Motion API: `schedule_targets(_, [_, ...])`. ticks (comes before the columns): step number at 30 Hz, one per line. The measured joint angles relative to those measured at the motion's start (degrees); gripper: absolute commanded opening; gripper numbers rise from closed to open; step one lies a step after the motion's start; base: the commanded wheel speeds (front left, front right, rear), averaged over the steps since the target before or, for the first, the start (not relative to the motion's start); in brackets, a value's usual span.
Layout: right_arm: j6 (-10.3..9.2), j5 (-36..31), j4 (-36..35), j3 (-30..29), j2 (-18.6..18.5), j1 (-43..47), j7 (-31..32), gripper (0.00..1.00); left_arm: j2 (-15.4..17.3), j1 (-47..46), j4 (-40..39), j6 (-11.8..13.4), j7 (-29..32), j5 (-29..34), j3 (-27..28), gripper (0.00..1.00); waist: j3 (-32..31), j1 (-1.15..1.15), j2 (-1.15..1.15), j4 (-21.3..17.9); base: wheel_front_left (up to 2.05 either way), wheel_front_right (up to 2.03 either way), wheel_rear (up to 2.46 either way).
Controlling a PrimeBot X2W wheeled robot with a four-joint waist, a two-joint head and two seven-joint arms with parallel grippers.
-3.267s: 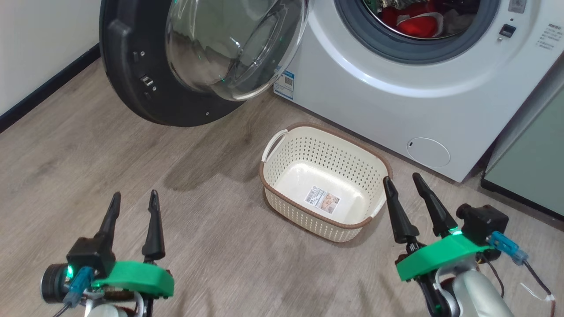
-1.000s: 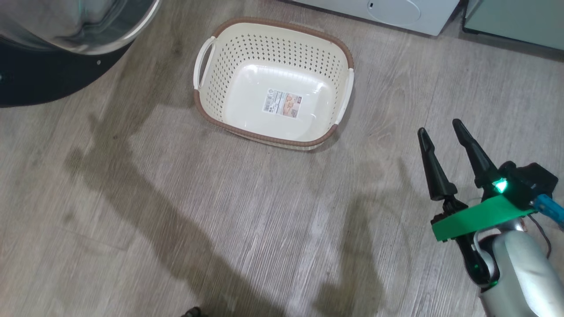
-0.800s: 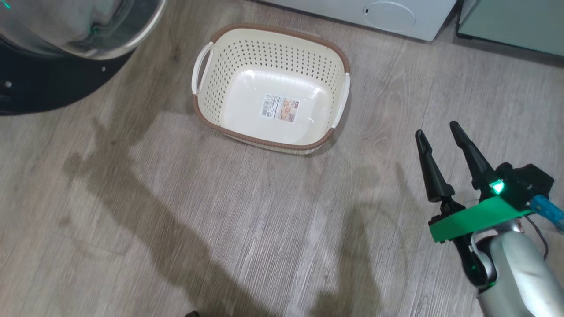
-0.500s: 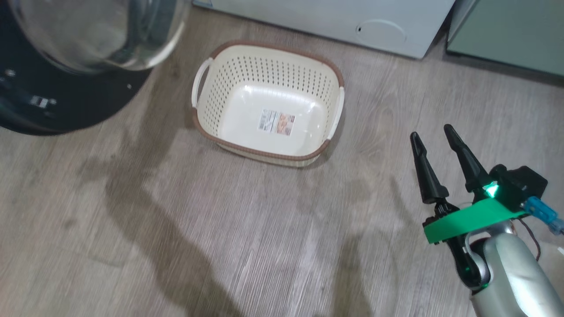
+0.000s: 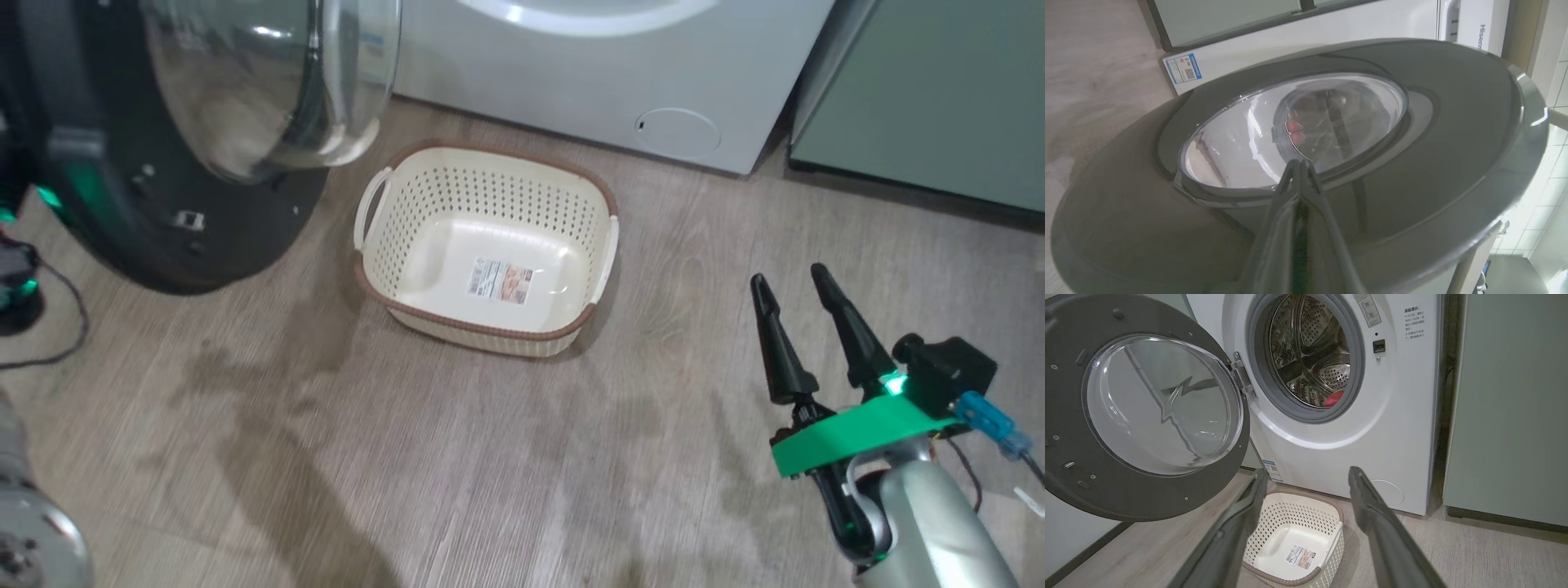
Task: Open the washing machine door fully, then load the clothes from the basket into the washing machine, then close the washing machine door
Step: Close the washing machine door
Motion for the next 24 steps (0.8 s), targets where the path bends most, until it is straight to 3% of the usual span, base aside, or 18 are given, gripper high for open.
schedule_targets(15, [0.00, -0.02, 0.03, -0.81, 1.23, 2.17, 0.00, 1.00, -10.40, 8.30, -10.18, 0.00, 8.91, -9.06, -2.25, 0.00, -2.79, 0.00, 0.00, -4.51, 0.00, 0.00, 0.00])
schedule_targets(24, [0.00, -0.52, -0.45, -1.59, 1.38, 2.08, 0.00, 1.00, -14.52, 12.24, -14.92, 0.00, 10.81, -13.76, -5.14, 0.00, -0.83, 0.00, 0.00, -8.28, 0.00, 0.00, 0.00])
